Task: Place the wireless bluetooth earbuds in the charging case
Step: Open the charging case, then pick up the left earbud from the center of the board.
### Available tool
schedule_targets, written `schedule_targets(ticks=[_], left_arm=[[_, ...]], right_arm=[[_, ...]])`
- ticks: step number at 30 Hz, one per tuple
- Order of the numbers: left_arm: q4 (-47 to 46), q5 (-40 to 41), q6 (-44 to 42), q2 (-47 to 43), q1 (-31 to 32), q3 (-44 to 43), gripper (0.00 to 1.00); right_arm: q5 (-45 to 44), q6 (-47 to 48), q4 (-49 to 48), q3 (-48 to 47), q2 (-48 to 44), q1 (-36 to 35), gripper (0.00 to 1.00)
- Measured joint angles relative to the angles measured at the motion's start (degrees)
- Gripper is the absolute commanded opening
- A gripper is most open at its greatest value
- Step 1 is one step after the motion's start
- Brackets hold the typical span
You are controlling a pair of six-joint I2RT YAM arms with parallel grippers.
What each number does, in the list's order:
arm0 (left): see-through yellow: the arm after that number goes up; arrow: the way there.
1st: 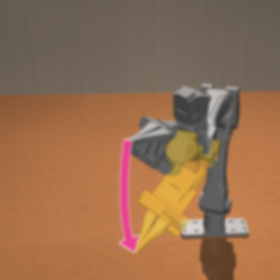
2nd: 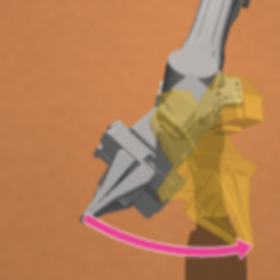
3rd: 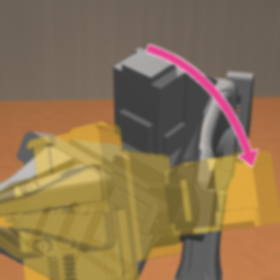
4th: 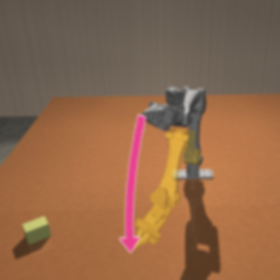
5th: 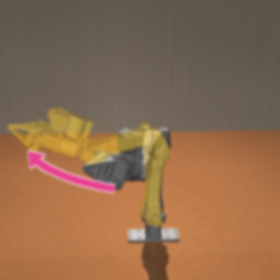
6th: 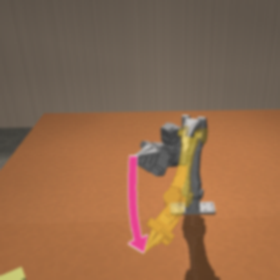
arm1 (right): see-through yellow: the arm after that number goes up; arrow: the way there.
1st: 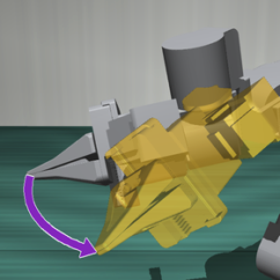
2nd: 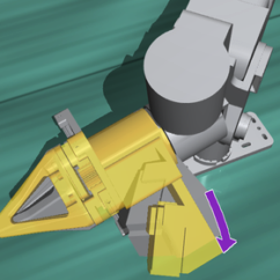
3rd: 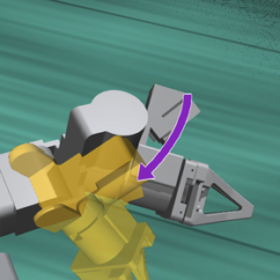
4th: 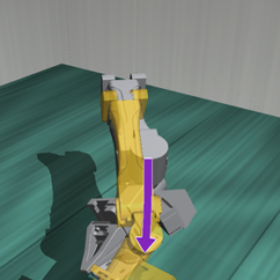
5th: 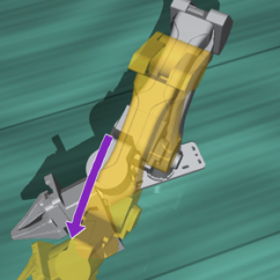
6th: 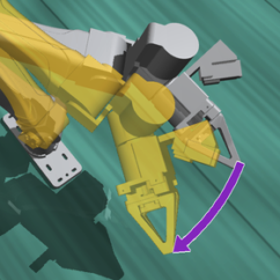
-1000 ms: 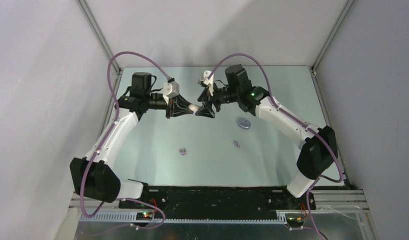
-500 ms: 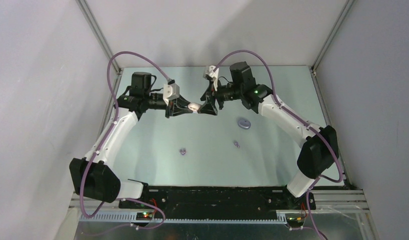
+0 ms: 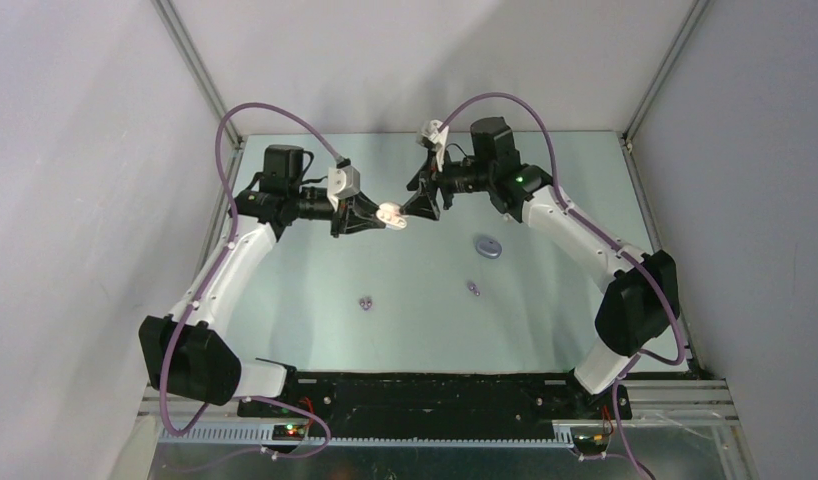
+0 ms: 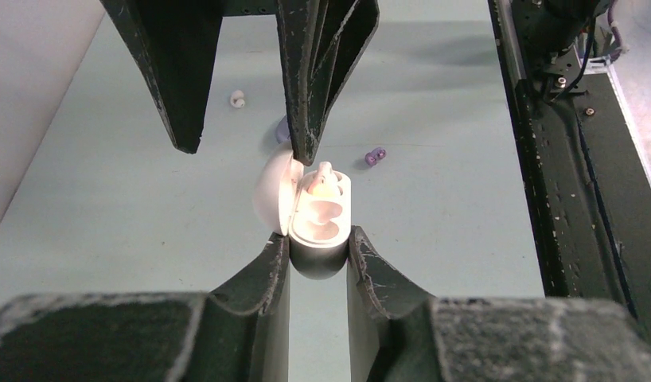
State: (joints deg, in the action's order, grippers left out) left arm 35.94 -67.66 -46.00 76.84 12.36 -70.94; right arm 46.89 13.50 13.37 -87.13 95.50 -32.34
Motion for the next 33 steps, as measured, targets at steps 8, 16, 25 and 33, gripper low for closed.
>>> schedule_targets(ticks=[8,16,25,33], left_arm=[[-8.35,-0.20,10.54,0.00,0.00,3.65,0.00],[-13.20,-0.04,17.57,0.00,0.00,5.92,0.00],[-13.68,0.02,19.06,-0.02,-0.22,6.01,0.00],[-9.75,0.55,17.86,-0.28,-1.27,6.01,0.00]], right_arm=[[2.40,-1.31,-0.48,0.00,-0.98,1.92,0.71],[7.28,0.35,5.68,-1.86,-6.97,11.08,0.70],[-0.66,25.40,24.00,-11.72,3.85,21.49,0.48],[-15.13,44.81,40.30,-31.54,29.73,22.43,0.42]])
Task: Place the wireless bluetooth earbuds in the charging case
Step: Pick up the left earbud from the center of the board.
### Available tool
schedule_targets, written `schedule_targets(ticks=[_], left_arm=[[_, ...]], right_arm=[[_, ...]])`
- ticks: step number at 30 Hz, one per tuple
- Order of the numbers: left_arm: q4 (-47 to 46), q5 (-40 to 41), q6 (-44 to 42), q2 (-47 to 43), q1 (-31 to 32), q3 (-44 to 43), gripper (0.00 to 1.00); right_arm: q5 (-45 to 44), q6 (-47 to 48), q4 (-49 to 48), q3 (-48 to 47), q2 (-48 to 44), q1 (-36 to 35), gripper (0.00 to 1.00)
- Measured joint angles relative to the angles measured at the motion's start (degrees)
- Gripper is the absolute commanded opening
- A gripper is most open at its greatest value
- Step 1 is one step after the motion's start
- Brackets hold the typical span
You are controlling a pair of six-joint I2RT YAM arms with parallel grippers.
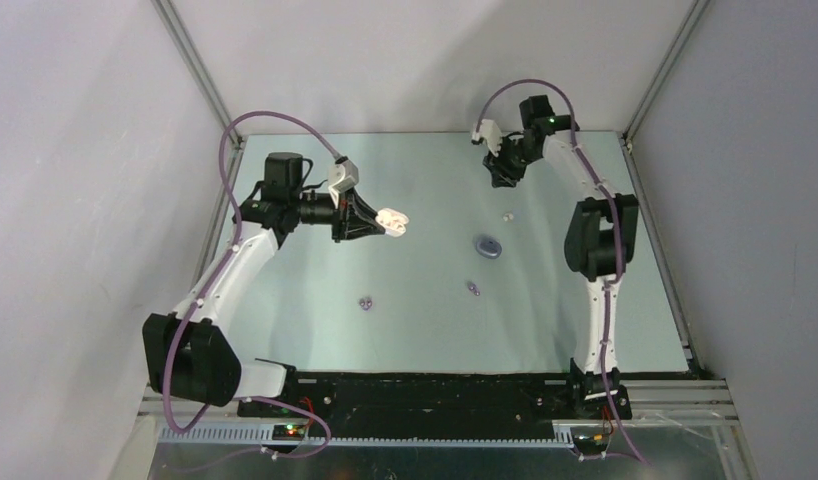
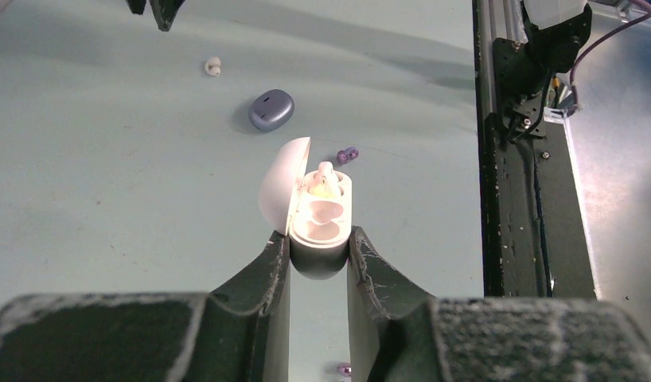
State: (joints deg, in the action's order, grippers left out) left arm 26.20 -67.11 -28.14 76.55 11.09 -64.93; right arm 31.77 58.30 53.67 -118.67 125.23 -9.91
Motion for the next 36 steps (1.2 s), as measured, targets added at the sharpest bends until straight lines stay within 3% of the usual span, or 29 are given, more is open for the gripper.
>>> schedule_targets(ticks=[5,15,36], left_arm=[[1.51,0.63,-0.83,-1.16,-0.48,0.00,0.00],[1.53,1.03,-0.83,-1.57,-1.01,0.24,0.00],[1.38,2.49,-0.81,-1.62,-1.44,1.18,0.00]], right_arm=[[-6.16,7.45,6.40,-7.23,8.15,-0.02,0.41],[-12.63,16.87,13.00,-7.67,10.58,-0.15,0.41],[-14.40,18.23,13.86,-6.23,13.16,-1.14,0.37]])
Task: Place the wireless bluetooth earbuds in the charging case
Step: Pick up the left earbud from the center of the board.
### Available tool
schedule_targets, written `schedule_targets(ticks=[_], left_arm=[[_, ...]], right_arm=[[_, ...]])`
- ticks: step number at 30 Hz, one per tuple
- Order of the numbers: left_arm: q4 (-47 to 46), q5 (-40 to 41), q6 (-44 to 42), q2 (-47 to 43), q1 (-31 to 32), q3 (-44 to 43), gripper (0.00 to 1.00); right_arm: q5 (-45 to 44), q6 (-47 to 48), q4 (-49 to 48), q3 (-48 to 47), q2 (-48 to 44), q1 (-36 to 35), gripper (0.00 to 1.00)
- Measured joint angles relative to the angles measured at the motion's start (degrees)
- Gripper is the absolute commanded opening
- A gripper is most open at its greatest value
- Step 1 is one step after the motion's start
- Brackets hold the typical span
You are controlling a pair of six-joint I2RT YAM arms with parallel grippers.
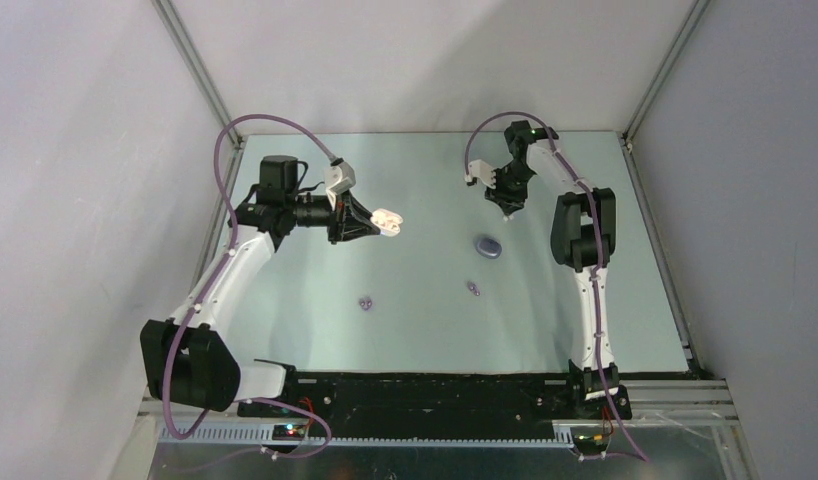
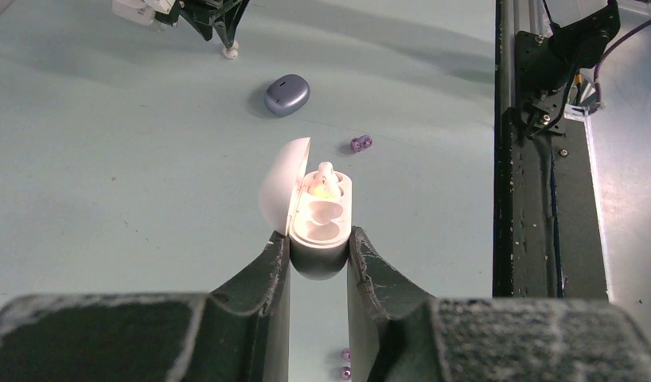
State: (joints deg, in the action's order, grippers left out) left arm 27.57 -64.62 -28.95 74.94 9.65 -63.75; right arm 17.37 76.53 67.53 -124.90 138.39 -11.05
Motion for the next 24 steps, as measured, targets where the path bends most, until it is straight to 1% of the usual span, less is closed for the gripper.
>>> schedule_targets(ticks=[5,18,24], left_arm=[[0.00,0.04,0.00,0.00,-0.07,0.00,0.00],[0.02,1.25,0.00,0.00,-0.17,0.00,0.00],[-0.26,1.36,0.04,0.00,-0.42,0.35,0.00]], right_arm=[[0.00,-0.02,-0.09,0.07,0.26,-0.04,0.34],[0.28,0.02,-1.73,1.60,0.76,-0.09,0.31],[1.29,0.00,-1.53,2.27,0.33,0.02,0.27]])
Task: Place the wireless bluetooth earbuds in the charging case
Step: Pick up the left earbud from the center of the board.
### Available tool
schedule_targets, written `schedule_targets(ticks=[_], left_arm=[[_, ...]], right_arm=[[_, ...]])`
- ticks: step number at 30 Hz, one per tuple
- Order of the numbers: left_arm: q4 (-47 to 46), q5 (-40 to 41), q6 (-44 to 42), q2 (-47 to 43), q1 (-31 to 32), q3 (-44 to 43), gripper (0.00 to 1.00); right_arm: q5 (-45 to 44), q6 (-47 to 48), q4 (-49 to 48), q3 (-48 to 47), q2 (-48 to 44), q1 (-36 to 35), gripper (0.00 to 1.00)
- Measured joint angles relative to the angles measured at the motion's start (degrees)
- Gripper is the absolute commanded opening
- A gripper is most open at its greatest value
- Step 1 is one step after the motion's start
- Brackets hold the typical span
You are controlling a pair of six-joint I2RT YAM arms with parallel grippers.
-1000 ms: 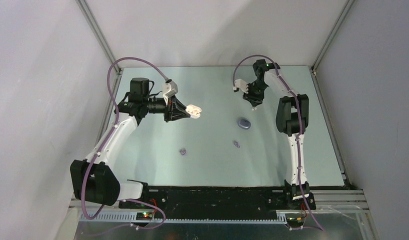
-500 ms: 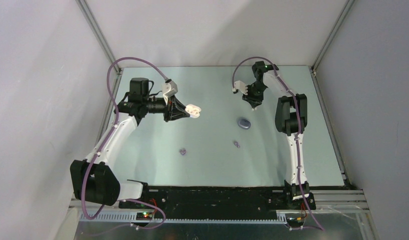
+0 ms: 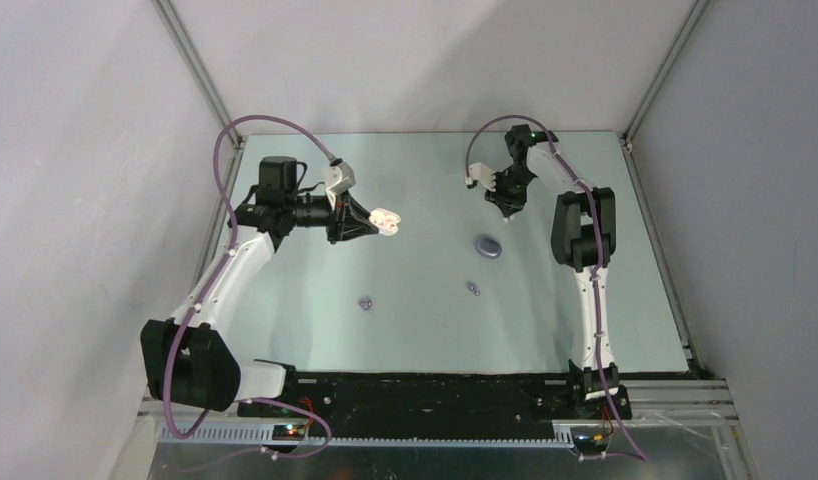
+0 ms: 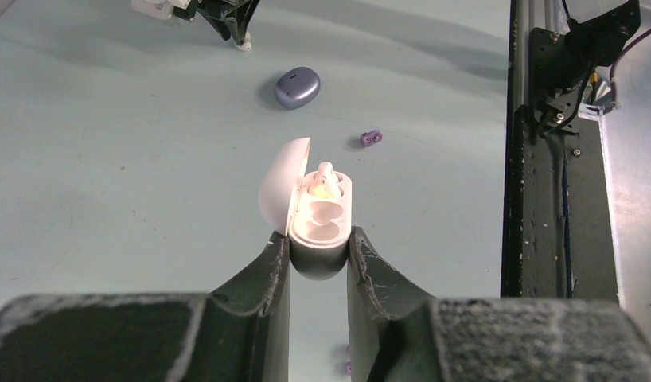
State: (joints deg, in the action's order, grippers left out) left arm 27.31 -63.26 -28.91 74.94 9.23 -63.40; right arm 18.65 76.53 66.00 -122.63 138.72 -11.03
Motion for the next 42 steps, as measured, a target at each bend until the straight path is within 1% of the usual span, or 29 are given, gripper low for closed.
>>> schedule_targets(ticks=[6,10,12,15,18,21,30,38,42], left_arm=[[-1.22,0.02,0.50,0.00,-0.07,0.83,0.00],[-2.27,0.00,0.70,0.00,-0.07,0.83,0.00],[-2.56,0.00,0.98,0.00,-0.07,0.83,0.00],[-2.75,0.00,1.07,0.00,-0.07,0.85,0.00],[-2.80,0.00,1.11,0.00,-0.07,0.85,0.00],[-2.82,0.00,1.53,0.00,-0.07,0.85,0.00],[-3.54,-0.02,2.01,0.00,-0.07,0.85,0.00],[-4.90,-0.04,2.25,0.00,-0.07,1.38,0.00],[-5.03,-0.02,2.62,0.02,-0.07,2.10,0.00]], right_arm=[[0.57,-0.04,0.94,0.96,-0.55,0.02,0.24],[0.76,-0.09,1.86,1.57,-0.96,0.02,0.20],[0.85,-0.22,2.45,1.75,-1.05,0.02,0.17],[0.92,-0.42,3.21,1.84,-1.07,0.17,0.10],[1.18,-0.44,4.48,1.92,-1.07,0.28,0.07],[1.55,-0.48,6.47,2.34,-1.07,0.37,0.00],[4.20,-2.43,10.47,4.11,-2.25,1.20,0.00],[7.30,-4.94,9.22,10.67,-8.39,2.08,0.00],[8.41,-7.02,6.97,13.27,-11.28,2.21,0.00]])
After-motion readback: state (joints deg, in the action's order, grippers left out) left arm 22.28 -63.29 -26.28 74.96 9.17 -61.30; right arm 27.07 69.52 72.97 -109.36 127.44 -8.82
